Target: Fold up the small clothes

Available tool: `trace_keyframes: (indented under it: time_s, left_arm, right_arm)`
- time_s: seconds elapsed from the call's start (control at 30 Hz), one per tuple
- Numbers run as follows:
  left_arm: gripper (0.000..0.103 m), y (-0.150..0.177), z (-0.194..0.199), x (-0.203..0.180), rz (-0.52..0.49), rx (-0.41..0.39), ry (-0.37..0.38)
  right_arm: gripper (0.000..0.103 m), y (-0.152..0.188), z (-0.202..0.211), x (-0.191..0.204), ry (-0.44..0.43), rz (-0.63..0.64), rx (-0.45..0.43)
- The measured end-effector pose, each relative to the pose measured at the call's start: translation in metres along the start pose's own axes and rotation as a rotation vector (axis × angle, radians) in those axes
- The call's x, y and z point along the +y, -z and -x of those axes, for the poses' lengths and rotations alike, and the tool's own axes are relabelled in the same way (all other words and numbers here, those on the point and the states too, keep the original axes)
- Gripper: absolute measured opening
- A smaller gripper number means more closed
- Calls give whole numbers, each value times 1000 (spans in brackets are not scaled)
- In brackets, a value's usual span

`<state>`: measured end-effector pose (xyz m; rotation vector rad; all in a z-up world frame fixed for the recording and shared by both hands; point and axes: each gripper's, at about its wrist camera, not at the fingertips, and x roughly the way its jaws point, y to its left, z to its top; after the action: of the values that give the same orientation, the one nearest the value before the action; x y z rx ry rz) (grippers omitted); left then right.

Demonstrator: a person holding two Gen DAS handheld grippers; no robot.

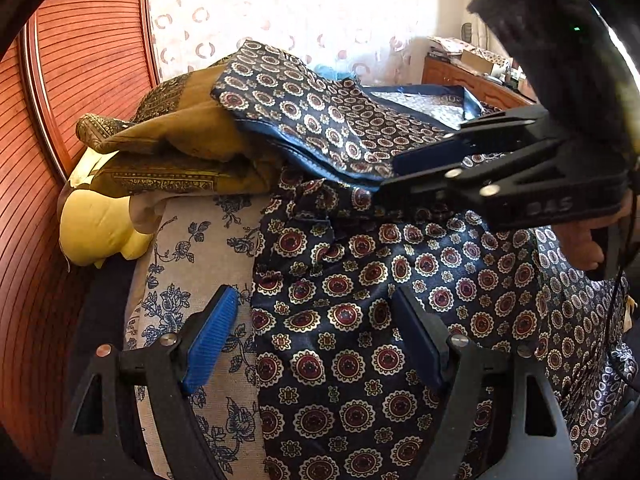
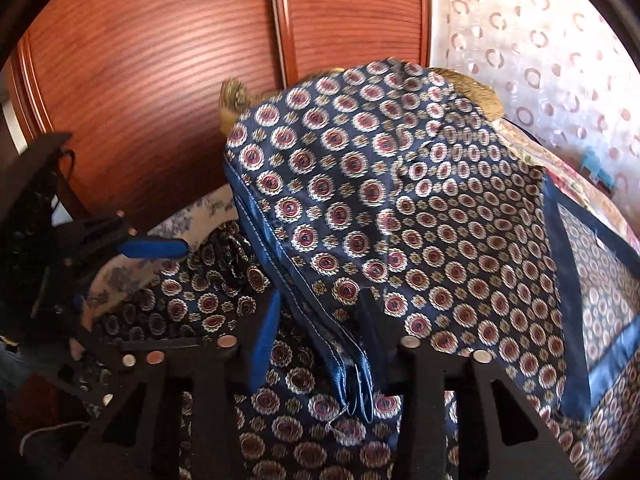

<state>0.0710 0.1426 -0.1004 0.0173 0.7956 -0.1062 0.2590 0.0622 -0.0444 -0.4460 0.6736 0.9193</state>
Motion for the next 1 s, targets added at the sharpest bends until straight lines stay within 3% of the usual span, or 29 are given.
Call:
trace_keyframes:
  time_s: [0.13,0.23,0.47,0.67,0.73,0.83,0.9,1.0]
  left_arm:
    - [81,0,0,-1,5,1,-5]
    - [81,-1,-1,1,6,1,-7]
    - [82,-2,-1,1,6,1,-8]
    - [82,-2,-1,0,4,3,-7]
    - [82,-2,-1,0,5,3,-8]
    - [82,-2,-1,0,4,3,-7]
    - [82,-2,-1,1,8,3,-9]
    - [82,-2,1,1,17,8,-8]
  right_arm:
    - [9,-4,-14,-3,32,-8,15]
    - [5,-2,-8,-16,49,-60,-23]
    - [5,17,12,-60,213,-222,-60]
    - [6,24,27,-73,247,-305,-82]
    - [28,20,35,-67,202,-315,-120]
    - [47,13,44,-49,122,-262,-166]
    - [57,5,41,-30,106,-192,-166]
    - [58,-4,27,-10,62,-111,-141]
